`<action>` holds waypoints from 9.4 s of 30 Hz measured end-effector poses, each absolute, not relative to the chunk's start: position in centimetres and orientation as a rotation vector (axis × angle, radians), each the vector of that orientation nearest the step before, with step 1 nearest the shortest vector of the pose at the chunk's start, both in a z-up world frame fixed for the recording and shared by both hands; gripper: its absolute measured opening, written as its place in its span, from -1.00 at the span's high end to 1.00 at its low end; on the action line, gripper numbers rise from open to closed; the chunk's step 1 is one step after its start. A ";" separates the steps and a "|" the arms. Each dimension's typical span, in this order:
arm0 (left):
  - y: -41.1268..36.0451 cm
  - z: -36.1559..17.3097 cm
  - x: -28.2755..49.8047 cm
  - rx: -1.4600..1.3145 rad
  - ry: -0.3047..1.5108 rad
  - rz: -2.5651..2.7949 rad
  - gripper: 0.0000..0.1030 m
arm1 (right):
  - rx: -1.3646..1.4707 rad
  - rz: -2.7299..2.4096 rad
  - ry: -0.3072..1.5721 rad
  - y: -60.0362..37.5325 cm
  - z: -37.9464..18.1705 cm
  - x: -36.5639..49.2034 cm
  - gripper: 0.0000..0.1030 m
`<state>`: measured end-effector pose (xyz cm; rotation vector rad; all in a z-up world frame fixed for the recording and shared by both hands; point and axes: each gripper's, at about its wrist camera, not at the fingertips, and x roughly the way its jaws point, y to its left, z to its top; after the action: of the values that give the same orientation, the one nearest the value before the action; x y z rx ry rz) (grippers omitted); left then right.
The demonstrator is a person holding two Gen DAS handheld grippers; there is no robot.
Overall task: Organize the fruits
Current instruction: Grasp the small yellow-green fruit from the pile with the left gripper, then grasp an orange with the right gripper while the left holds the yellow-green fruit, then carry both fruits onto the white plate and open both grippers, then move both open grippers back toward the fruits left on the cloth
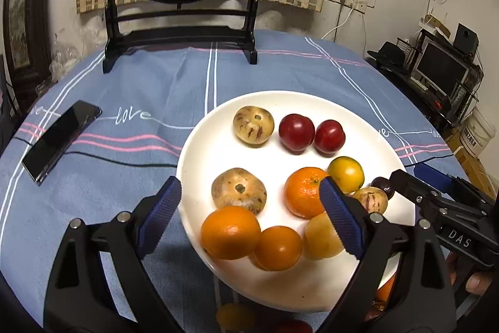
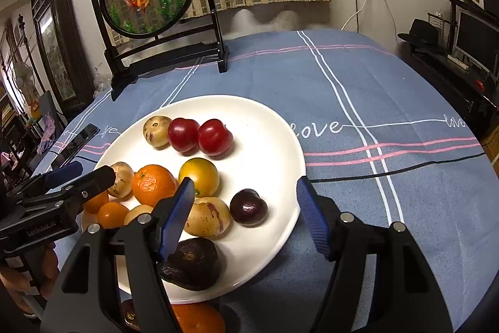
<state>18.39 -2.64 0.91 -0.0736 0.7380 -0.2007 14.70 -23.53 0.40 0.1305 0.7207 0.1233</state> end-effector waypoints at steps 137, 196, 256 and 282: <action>-3.0 4.7 15.6 -0.039 0.750 -0.314 0.45 | 0.018 0.262 0.713 -21.7 4.5 7.2 0.27; -4.6 0.6 19.3 0.062 0.771 -0.224 -0.81 | 0.061 0.139 0.723 -22.6 0.1 16.1 -0.26; 0.4 -2.6 10.3 -0.109 0.915 -0.243 -0.88 | -0.147 0.270 0.967 -20.8 -3.0 6.3 -0.27; 0.3 -1.8 7.5 -0.026 0.868 -0.258 -0.91 | -0.055 0.288 0.932 -22.4 -2.2 5.3 0.14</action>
<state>7.47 0.28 -1.84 -0.0261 0.8682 -0.2581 5.30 -22.42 -2.18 -0.0549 0.9316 0.2879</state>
